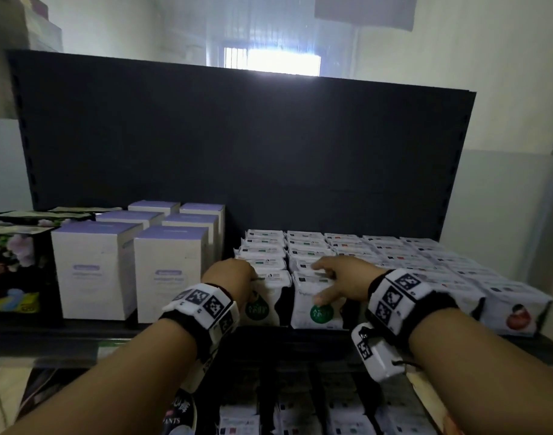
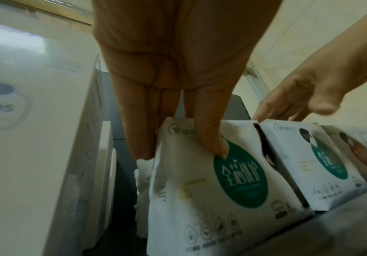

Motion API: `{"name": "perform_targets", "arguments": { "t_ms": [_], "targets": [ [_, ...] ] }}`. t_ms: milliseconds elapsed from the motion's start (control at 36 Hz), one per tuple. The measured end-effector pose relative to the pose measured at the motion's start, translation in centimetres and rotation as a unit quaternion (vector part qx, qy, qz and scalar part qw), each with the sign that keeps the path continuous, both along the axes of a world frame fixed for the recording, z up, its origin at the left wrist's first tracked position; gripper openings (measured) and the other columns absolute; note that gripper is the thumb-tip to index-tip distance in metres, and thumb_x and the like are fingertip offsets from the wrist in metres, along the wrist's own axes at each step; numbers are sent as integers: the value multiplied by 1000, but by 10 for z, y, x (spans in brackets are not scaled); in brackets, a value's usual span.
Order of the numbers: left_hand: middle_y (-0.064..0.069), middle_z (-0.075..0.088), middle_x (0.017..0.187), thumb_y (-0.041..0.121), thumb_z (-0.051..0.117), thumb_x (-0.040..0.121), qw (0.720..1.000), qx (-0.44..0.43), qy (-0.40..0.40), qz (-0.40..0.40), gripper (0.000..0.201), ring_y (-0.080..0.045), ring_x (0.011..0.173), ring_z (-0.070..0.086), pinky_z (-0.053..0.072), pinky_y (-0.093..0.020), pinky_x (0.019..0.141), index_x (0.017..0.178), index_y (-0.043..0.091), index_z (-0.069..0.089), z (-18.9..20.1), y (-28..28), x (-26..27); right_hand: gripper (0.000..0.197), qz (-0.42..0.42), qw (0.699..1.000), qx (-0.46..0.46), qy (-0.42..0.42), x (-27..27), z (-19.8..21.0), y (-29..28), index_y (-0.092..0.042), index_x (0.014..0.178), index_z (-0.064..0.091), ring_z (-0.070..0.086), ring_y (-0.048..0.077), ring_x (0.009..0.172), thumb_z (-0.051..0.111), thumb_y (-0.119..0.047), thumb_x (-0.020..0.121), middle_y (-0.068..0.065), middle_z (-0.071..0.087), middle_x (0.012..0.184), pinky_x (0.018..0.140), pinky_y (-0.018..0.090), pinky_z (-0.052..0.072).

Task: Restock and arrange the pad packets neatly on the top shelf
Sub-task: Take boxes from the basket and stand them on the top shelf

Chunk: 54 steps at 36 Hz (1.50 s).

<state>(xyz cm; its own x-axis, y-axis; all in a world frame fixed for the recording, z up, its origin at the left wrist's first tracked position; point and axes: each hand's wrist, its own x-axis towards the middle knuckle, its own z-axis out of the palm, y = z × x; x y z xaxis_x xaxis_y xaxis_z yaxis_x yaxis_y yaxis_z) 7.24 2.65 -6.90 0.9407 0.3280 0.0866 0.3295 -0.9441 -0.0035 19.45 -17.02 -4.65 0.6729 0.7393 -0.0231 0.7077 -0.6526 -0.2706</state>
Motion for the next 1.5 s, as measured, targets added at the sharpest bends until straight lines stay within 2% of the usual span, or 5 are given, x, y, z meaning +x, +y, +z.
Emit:
{"name": "perform_targets", "arguments": {
  "t_ms": [194, 444, 667, 1000, 1500],
  "targets": [
    [-8, 64, 118, 26, 62, 88, 1000, -3, 17, -3, 31, -28, 107, 59, 48, -36, 86, 117, 16, 65, 4, -4, -4, 118, -15, 996, -81, 36, 19, 7, -2, -25, 154, 7, 16, 24, 147, 76, -61, 66, 4, 9, 161, 118, 44, 24],
    [-7, 62, 125, 26, 62, 87, 999, -39, -13, 34, 36, -26, 113, 57, 47, -36, 95, 123, 19, 63, 1, -4, -3, 112, 11, 984, -165, -70, 30, -13, 8, -24, 154, 10, 21, 24, 145, 66, -71, 69, 4, 23, 158, 117, 54, 7],
    [2, 50, 140, 31, 60, 90, 996, -23, -2, 87, 46, -18, 126, 49, 39, -25, 96, 136, 29, 50, -1, -10, 0, 124, 42, 990, -129, -29, 40, -11, -21, -20, 154, -8, -2, 29, 149, 68, -69, 69, 7, -8, 162, 120, 50, 7],
    [0, 45, 144, 61, 54, 83, 989, 4, -116, 89, 70, -21, 121, 52, 40, -29, 99, 142, 27, 40, 20, -67, 8, 102, 12, 998, -59, -18, 104, 25, -150, -24, 153, 20, 30, 17, 141, 75, -54, 72, -4, 25, 158, 111, 28, 28],
    [6, 16, 158, 61, 53, 82, 994, 104, 10, 16, 81, -19, 147, -1, -15, -59, 111, 148, 32, 15, -23, -190, 134, 106, -11, 986, -127, -107, 132, -30, -169, -13, 154, -1, 9, 20, 149, 70, -43, 81, 5, 3, 162, 121, 43, 13]
  ]
}}
